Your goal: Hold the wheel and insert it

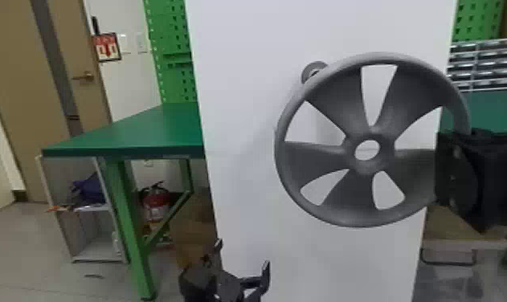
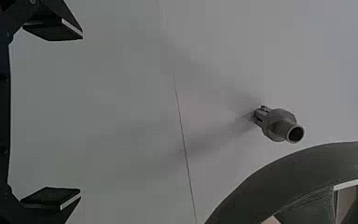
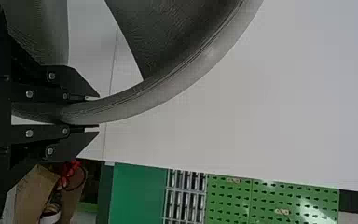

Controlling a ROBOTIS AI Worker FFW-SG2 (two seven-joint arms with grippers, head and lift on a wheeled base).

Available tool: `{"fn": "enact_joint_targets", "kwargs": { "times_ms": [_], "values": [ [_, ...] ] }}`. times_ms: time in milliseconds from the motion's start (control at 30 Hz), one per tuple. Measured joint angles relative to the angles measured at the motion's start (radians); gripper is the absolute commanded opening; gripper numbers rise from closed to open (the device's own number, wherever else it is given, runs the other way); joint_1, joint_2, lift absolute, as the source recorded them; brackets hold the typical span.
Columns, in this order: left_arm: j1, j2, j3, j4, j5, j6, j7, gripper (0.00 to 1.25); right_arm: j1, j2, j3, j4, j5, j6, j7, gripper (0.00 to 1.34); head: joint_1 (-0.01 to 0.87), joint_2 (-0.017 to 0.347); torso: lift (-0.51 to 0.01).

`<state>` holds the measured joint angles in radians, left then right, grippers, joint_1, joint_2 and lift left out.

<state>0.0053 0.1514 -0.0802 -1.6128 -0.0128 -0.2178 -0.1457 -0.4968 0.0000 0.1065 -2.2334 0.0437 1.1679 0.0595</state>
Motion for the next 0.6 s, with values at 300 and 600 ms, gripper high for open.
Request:
{"fn": "enact_joint_targets", "kwargs": {
  "times_ms": [300, 600],
  "values": [
    [-0.009, 0.001, -0.009, 0.006, -0.005, 0.000, 0.000, 1.15, -0.045, 0.000, 0.008, 0.024, 0.010, 0.015, -0.011, 0.21, 0.344, 0.310, -0.484],
    [-0.012, 0.002, -0.016, 0.011, -0.011, 0.000, 0.000, 1.15, -0.095, 0.000, 0.021, 0.048, -0.005, 0.012, -0.015, 0.20, 0.344, 0.310, -0.484]
  ]
}}
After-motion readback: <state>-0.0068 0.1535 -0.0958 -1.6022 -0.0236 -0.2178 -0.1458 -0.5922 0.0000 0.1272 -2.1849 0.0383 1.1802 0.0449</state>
